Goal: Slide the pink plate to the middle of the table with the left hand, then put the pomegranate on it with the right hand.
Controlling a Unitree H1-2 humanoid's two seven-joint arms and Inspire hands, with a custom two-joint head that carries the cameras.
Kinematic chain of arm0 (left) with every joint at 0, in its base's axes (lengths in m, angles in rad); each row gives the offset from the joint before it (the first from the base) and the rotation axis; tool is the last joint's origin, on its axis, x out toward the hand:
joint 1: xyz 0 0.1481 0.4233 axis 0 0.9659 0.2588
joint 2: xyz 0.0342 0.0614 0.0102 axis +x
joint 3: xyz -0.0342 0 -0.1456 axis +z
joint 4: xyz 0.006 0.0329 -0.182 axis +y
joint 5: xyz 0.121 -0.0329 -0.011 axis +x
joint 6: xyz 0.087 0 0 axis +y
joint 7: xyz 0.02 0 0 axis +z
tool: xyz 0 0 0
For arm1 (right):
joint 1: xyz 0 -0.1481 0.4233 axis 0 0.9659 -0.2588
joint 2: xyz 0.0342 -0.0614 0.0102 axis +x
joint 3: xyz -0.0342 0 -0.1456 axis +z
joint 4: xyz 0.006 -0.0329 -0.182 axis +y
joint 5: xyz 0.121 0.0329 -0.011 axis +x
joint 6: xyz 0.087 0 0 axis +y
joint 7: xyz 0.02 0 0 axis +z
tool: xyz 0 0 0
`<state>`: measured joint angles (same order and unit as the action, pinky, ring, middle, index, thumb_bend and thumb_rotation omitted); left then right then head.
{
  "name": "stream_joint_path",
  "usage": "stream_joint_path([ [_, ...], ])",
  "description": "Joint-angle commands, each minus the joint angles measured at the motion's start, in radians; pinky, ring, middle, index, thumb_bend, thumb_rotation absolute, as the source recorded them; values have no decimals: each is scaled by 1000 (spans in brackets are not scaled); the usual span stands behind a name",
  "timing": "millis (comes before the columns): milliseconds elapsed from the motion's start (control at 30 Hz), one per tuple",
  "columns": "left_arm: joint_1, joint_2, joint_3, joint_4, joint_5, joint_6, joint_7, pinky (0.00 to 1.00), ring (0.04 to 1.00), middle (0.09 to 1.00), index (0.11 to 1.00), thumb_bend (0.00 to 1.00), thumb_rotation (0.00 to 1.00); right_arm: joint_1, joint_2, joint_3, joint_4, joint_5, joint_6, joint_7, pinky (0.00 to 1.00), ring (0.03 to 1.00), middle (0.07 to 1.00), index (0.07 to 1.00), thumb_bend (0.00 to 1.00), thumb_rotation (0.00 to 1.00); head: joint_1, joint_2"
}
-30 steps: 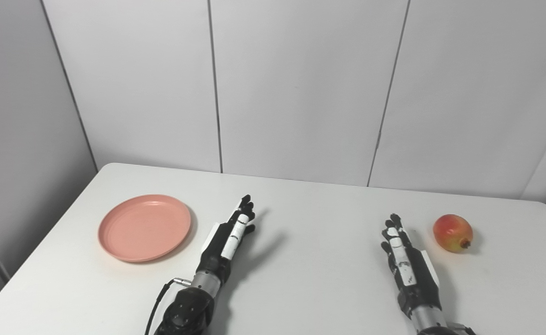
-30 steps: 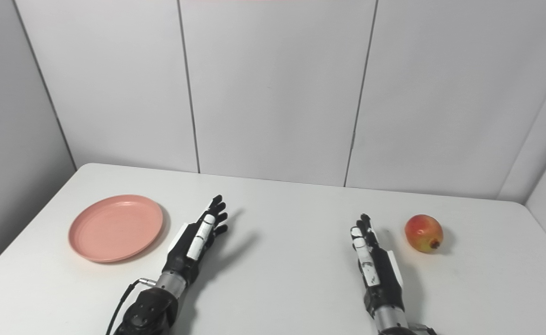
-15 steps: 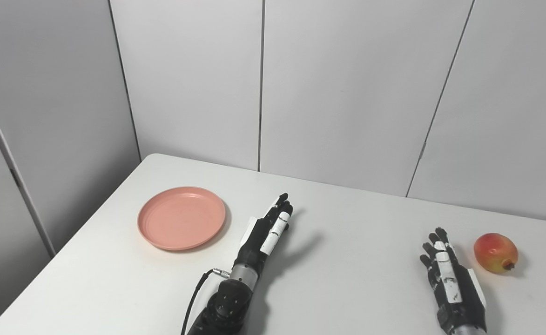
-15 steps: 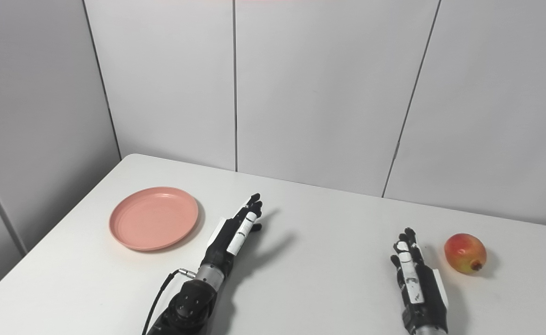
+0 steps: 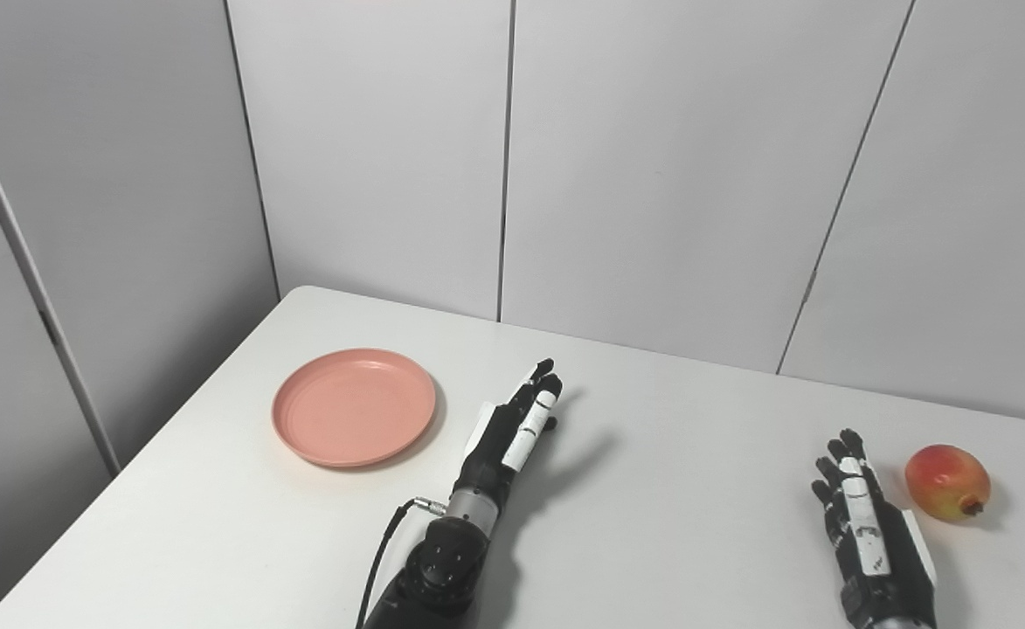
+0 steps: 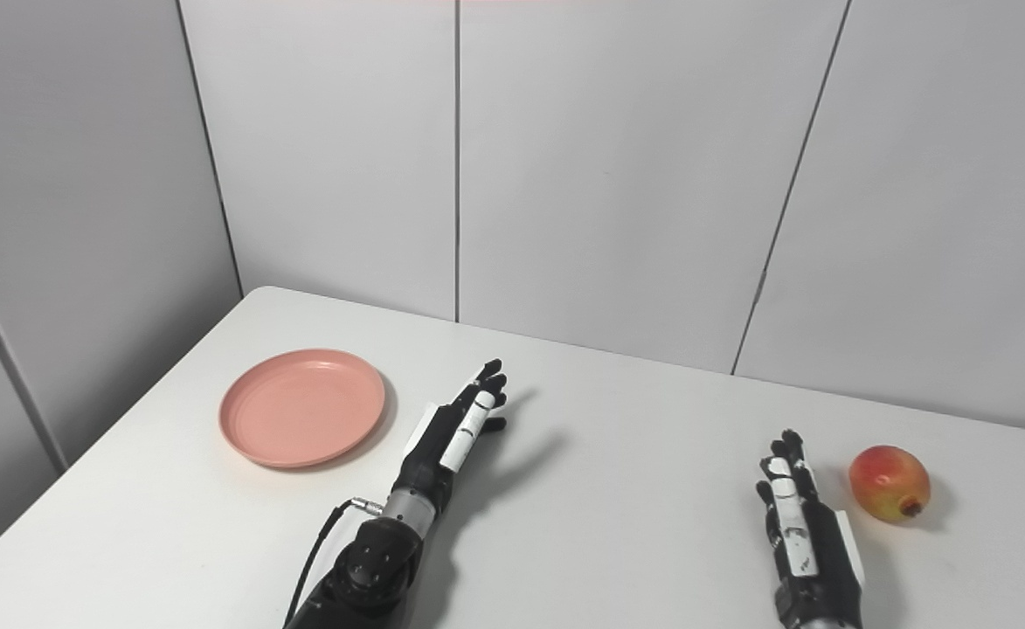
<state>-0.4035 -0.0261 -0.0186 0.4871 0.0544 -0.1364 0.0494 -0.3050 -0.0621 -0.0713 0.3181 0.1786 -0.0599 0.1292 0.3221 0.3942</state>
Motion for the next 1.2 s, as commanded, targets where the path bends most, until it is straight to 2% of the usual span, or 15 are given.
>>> stream_joint_path([
  [0,10,-13,11,8,-38,-44,-17,908,945,963,956,499,1000,-22,-11,-8,11,5,-70,13,1000,995,1000,1000,448,839,5,0],
  [267,-17,15,72,-74,-124,-6,-41,923,940,952,954,567,1000,-29,-18,-12,19,8,-76,16,1000,997,1000,1000,460,834,10,1],
  [533,-42,37,145,-179,-202,44,-35,891,909,914,912,561,1000,-36,-9,-20,19,13,-73,15,1000,996,1000,1000,463,822,10,-2],
  [733,-49,57,184,-245,-224,80,-10,869,878,883,885,567,1000,-41,-8,-19,19,2,-70,11,1000,995,1000,1000,471,825,6,-3],
  [900,-59,75,218,-265,-225,76,15,811,830,837,833,570,1000,-39,-8,-13,12,-2,-72,18,1000,1000,1000,1000,436,866,7,-3],
  [1033,-69,117,246,-266,-231,78,21,804,813,816,807,587,1000,-36,-7,-17,-3,4,-58,16,1000,1000,1000,1000,444,829,11,3],
  [1167,-79,152,275,-259,-225,86,44,778,783,788,773,579,1000,-35,-10,-14,-4,1,-58,18,1000,1000,1000,1000,436,862,12,3],
])
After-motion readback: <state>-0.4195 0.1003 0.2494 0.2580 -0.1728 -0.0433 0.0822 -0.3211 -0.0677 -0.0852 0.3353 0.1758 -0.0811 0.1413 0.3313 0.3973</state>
